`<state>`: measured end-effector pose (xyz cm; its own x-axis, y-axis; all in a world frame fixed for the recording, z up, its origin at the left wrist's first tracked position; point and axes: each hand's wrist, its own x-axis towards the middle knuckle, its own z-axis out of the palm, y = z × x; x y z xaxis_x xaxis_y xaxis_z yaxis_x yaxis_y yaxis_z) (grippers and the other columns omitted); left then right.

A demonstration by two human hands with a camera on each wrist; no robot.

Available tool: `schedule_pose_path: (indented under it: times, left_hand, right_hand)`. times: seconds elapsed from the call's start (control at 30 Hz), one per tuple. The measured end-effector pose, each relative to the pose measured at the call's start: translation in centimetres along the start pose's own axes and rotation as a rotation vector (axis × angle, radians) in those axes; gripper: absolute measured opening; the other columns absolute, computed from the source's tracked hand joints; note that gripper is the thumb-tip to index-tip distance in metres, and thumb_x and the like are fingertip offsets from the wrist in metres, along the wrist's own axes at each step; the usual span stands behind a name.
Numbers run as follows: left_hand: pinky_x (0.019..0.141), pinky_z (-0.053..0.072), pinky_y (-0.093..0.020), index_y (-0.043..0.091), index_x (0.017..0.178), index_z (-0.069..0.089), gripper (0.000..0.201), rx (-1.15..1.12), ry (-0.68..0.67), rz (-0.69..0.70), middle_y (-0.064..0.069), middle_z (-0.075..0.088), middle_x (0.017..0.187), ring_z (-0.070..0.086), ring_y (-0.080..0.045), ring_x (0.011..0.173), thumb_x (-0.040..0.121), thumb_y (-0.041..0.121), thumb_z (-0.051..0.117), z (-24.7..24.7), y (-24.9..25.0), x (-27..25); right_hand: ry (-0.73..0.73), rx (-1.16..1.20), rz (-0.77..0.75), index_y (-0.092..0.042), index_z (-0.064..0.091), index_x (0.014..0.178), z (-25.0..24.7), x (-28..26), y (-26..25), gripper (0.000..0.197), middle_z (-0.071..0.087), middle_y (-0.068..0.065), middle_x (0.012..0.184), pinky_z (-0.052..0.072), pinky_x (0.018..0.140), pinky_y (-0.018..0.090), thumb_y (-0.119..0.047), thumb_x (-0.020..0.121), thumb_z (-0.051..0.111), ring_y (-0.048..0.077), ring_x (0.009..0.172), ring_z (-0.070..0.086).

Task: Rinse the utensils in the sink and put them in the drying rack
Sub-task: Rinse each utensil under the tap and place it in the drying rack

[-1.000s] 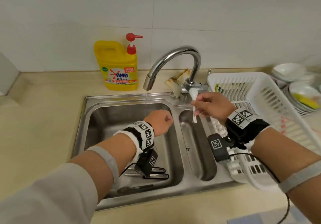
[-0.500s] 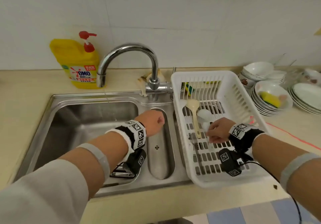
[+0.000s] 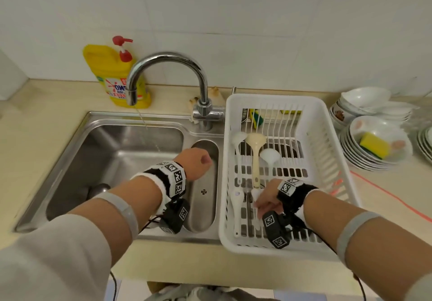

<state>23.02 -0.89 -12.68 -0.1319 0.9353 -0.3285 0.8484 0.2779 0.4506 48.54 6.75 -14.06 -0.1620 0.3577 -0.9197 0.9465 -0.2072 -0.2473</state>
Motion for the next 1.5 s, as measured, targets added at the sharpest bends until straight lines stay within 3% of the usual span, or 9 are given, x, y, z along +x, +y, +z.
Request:
schedule_pose_path:
  times: [0.2,0.3,0.4,0.5,0.6,0.83,1.27,1.4,1.5]
  left_hand:
    - [0.094,0.051,-0.036,0.019,0.108,0.068,0.022,-0.014,-0.015,-0.027,-0.001,0.069,0.109,0.063,-0.020,0.103,0.097,0.033,0.054,0.8,0.3,0.0]
    - [0.095,0.051,-0.037,0.021,0.105,0.068,0.020,-0.030,-0.031,-0.038,0.000,0.069,0.108,0.063,-0.020,0.103,0.096,0.033,0.055,1.2,0.0,0.1]
    - [0.095,0.051,-0.037,0.023,0.104,0.068,0.018,-0.048,-0.041,-0.041,0.001,0.070,0.107,0.063,-0.019,0.102,0.095,0.032,0.056,1.4,-0.2,0.3]
    - [0.094,0.052,-0.036,0.024,0.104,0.069,0.018,-0.048,-0.051,-0.037,0.002,0.070,0.107,0.064,-0.018,0.102,0.095,0.033,0.056,1.5,-0.4,0.5]
    - [0.094,0.052,-0.037,0.026,0.103,0.069,0.017,-0.056,-0.065,-0.036,0.003,0.071,0.107,0.064,-0.018,0.102,0.094,0.034,0.056,1.7,-0.7,0.8]
    - [0.092,0.050,-0.033,0.024,0.106,0.068,0.018,-0.070,-0.061,-0.031,0.002,0.070,0.108,0.063,-0.018,0.103,0.096,0.034,0.057,1.9,-0.6,1.3]
    - [0.091,0.048,-0.030,0.020,0.108,0.069,0.021,-0.045,-0.089,-0.005,0.000,0.069,0.109,0.062,-0.019,0.104,0.097,0.032,0.056,1.7,-0.6,1.8]
    - [0.091,0.048,-0.031,0.020,0.108,0.069,0.021,-0.049,-0.089,-0.016,0.001,0.069,0.109,0.062,-0.017,0.103,0.097,0.033,0.056,1.3,-1.1,1.4]
    - [0.087,0.046,-0.029,0.017,0.107,0.069,0.022,-0.033,-0.062,-0.004,0.001,0.069,0.105,0.061,-0.017,0.100,0.097,0.032,0.056,0.4,-1.8,0.8]
  right_hand:
    - [-0.035,-0.021,0.021,0.000,0.073,0.110,0.0,0.9,0.7,0.037,0.076,0.012,0.109,0.051,0.102,0.038,-0.025,0.084,0.079,0.025,0.107,0.071]
    - [-0.023,-0.036,0.003,-0.004,0.076,0.101,-0.2,1.3,1.2,0.033,0.078,0.008,0.098,0.056,0.095,0.037,-0.030,0.080,0.082,0.024,0.104,0.072]
    - [-0.025,-0.052,-0.013,-0.009,0.076,0.091,-0.3,1.1,1.3,0.028,0.079,0.004,0.094,0.057,0.071,0.026,-0.035,0.082,0.080,0.017,0.087,0.073]
    - [-0.031,-0.024,-0.011,-0.006,0.075,0.100,-0.4,1.2,1.5,0.033,0.079,0.005,0.093,0.056,0.094,0.036,-0.033,0.082,0.081,0.019,0.097,0.074]
    - [-0.069,0.060,-0.012,0.000,0.073,0.106,-0.3,1.0,1.4,0.031,0.078,0.009,0.094,0.053,0.100,0.041,-0.022,0.085,0.078,0.022,0.099,0.074]
    - [-0.110,0.161,-0.074,0.007,0.069,0.108,-0.4,1.2,1.8,0.026,0.077,0.018,0.096,0.056,0.095,0.042,-0.006,0.086,0.074,0.025,0.092,0.076]
    - [-0.092,0.079,-0.079,0.003,0.075,0.102,-0.5,0.7,1.7,0.026,0.078,0.014,0.091,0.059,0.089,0.034,-0.014,0.083,0.080,0.021,0.088,0.076]
    - [-0.022,-0.013,-0.055,0.007,0.073,0.104,-0.9,-0.4,0.6,0.028,0.078,0.015,0.089,0.059,0.089,0.040,-0.014,0.085,0.077,0.024,0.087,0.076]
    - [0.151,-0.088,-0.143,0.004,0.069,0.102,-2.0,-2.7,-1.8,0.022,0.076,0.013,0.077,0.061,0.067,0.030,-0.015,0.091,0.070,0.019,0.062,0.071]
